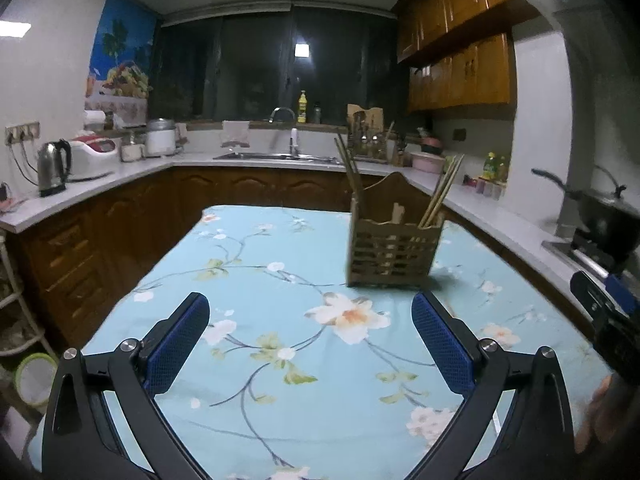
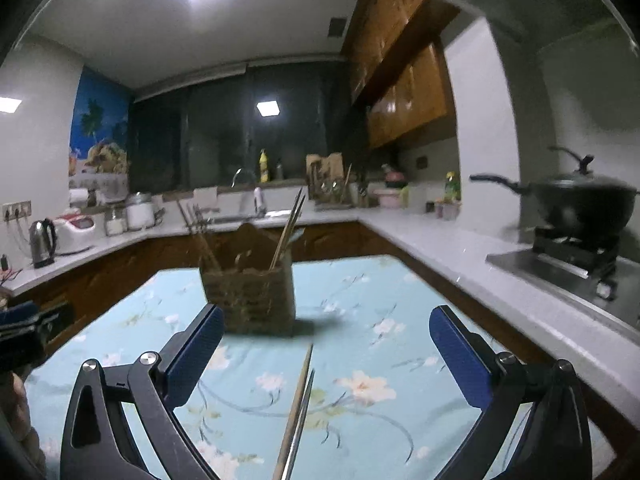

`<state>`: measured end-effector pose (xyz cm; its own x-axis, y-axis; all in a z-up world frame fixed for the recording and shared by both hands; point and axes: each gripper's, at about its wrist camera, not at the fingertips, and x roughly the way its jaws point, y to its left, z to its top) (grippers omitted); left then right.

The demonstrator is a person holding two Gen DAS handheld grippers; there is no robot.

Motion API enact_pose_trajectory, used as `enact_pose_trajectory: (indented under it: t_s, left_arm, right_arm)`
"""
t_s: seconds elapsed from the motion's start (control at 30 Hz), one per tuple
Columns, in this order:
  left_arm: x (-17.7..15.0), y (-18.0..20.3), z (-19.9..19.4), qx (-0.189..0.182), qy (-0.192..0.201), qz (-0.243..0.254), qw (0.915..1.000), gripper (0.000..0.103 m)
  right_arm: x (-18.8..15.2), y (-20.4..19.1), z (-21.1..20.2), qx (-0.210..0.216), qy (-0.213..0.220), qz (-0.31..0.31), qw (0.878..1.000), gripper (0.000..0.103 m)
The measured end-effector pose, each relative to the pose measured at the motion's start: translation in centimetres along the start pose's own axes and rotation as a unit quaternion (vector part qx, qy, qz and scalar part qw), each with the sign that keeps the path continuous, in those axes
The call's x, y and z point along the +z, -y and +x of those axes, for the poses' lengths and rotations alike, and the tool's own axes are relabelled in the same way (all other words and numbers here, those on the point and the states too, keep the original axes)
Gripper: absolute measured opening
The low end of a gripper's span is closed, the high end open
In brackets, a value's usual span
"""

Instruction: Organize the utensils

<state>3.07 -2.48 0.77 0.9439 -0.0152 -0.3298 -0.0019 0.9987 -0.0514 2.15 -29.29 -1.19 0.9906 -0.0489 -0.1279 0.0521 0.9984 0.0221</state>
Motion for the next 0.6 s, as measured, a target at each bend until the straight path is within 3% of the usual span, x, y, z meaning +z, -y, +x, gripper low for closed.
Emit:
enact_pose_trajectory:
  t_s: [0.27, 0.6]
  left_arm:
    - [-2.7, 0.6, 0.8, 0.030, -0.002, 0.027, 0.9992, 0.103]
    - [-3.2, 0.7, 0.6, 0.036, 0.008, 0.029, 0.9989, 0.103]
  right_arm:
    - [-2.5, 0.0, 0.4, 0.031, -0.020, 0.000, 0.999, 0.103]
    - [-3.7, 0.5, 0.1, 0.048, -0.021, 0.008, 0.999, 0.103]
